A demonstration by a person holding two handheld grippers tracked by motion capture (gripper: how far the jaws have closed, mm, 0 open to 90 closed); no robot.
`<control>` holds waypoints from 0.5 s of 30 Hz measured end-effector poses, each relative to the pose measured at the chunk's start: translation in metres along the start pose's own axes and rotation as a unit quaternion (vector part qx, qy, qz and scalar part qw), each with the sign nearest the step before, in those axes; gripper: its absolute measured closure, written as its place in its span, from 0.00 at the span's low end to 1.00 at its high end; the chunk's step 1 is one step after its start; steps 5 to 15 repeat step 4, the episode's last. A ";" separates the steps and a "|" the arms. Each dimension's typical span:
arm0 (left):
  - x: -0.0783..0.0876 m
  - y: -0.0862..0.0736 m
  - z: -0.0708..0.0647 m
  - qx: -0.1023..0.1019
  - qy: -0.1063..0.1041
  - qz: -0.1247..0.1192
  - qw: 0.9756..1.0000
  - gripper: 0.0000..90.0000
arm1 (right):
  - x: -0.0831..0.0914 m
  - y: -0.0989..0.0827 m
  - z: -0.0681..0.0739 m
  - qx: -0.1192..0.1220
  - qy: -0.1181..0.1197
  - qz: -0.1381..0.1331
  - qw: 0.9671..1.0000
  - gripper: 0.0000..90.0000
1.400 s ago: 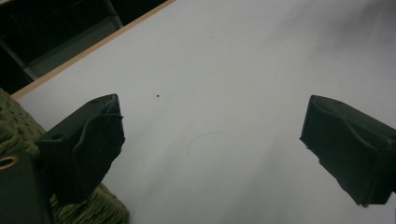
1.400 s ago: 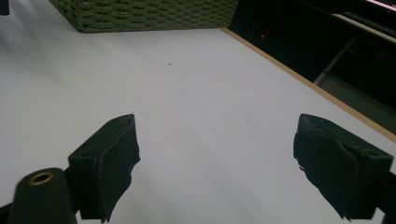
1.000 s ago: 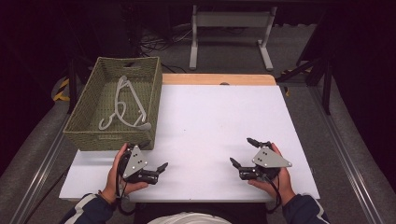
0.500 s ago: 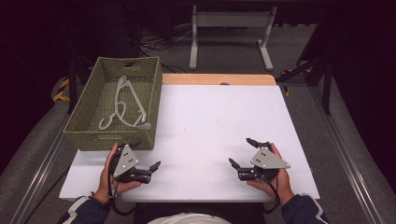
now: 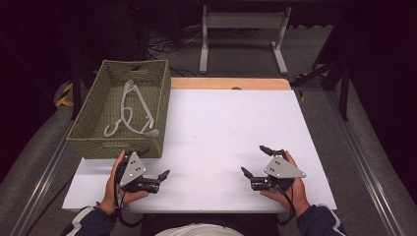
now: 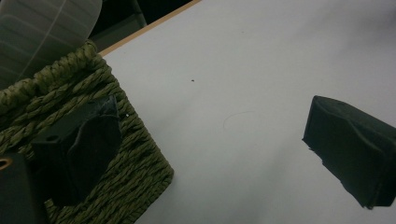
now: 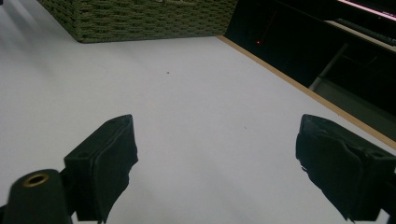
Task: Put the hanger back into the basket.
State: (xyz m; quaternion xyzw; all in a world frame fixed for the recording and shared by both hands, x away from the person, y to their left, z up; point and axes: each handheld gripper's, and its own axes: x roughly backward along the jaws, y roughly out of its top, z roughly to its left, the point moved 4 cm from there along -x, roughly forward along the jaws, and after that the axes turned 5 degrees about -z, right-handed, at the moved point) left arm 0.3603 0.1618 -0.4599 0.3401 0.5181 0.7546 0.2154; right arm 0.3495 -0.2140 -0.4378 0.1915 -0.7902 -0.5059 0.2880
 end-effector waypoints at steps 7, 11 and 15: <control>-0.002 0.000 -0.001 -0.001 -0.001 0.005 1.000 0.05 | 0.000 0.000 -0.002 0.000 -0.001 -0.001 1.000 0.15; -0.002 0.000 -0.001 -0.001 -0.001 0.005 1.000 0.05 | 0.000 0.000 -0.002 0.000 -0.001 -0.001 1.000 0.15; -0.002 0.000 -0.001 -0.001 -0.001 0.005 1.000 0.05 | 0.000 0.000 -0.002 0.000 -0.001 -0.001 1.000 0.15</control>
